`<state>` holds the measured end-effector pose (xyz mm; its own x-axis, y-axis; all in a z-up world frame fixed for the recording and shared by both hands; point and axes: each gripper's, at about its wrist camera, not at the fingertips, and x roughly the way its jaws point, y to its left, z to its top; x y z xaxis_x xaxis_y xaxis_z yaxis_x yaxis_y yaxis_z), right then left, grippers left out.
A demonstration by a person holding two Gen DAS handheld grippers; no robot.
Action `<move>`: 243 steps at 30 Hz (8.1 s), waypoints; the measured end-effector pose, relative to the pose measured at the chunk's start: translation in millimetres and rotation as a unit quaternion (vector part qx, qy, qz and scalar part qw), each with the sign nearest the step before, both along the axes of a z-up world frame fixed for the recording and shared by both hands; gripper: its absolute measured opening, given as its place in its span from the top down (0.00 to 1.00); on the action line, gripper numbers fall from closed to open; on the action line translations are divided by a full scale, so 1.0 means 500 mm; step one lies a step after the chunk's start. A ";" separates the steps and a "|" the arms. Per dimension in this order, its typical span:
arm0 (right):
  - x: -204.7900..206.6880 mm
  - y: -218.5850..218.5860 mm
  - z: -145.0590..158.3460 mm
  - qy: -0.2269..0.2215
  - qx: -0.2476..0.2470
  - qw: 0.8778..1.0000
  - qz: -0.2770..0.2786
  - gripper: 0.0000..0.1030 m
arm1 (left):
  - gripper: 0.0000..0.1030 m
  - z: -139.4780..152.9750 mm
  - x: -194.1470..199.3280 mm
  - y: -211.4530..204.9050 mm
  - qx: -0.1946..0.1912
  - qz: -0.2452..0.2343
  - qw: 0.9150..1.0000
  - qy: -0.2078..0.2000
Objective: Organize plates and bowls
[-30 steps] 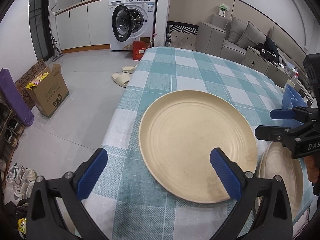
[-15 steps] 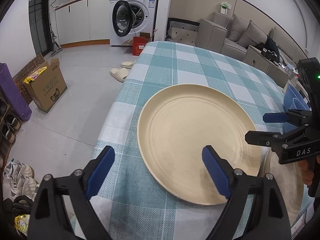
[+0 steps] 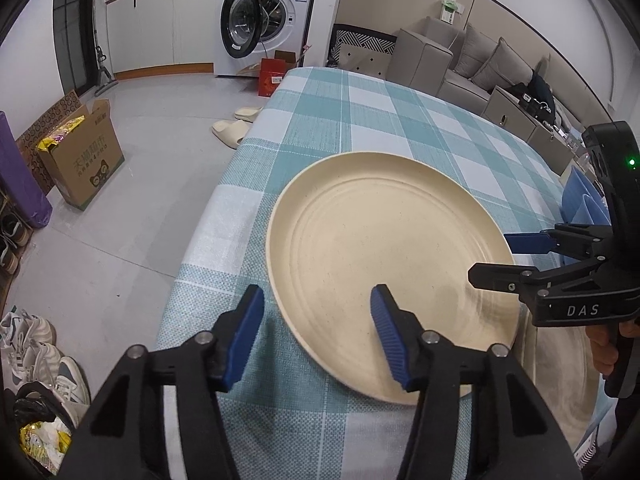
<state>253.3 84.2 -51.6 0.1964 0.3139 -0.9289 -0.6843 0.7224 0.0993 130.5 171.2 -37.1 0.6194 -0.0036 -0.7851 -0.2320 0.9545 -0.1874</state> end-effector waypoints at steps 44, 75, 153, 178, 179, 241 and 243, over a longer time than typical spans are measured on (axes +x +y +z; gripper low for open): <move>-0.043 -0.024 0.058 -0.083 0.009 0.996 0.016 0.68 | 0.64 0.052 -0.021 -0.021 0.029 0.001 0.999 -0.025; -0.128 -0.187 0.141 -0.097 0.030 0.994 -0.034 0.68 | 0.64 0.122 -0.046 -0.145 0.057 -0.078 0.994 -0.059; -0.308 -0.388 0.076 -0.103 -0.006 0.988 -0.111 0.68 | 0.63 0.066 -0.114 -0.343 0.115 -0.191 0.975 -0.007; -0.318 -0.379 0.052 -0.109 -0.050 0.988 -0.099 0.59 | 0.61 0.052 -0.114 -0.358 0.131 -0.209 0.969 0.012; -0.317 -0.379 0.050 -0.108 -0.050 0.988 -0.099 0.59 | 0.61 0.051 -0.114 -0.358 0.131 -0.209 0.969 0.012; -0.329 -0.454 0.121 -0.118 0.037 0.985 -0.118 0.04 | 0.00 0.142 -0.129 -0.366 0.089 -0.198 0.970 -0.111; -0.330 -0.461 0.128 -0.123 0.038 0.984 -0.121 0.04 | 0.00 0.146 -0.125 -0.366 0.080 -0.197 0.971 -0.113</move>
<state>88.3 -146.4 12.6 0.4909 0.2973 -0.8189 -0.5026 0.8644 0.0126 67.8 -11.8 36.0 0.7515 -0.1645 -0.6389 0.1865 0.9819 -0.0335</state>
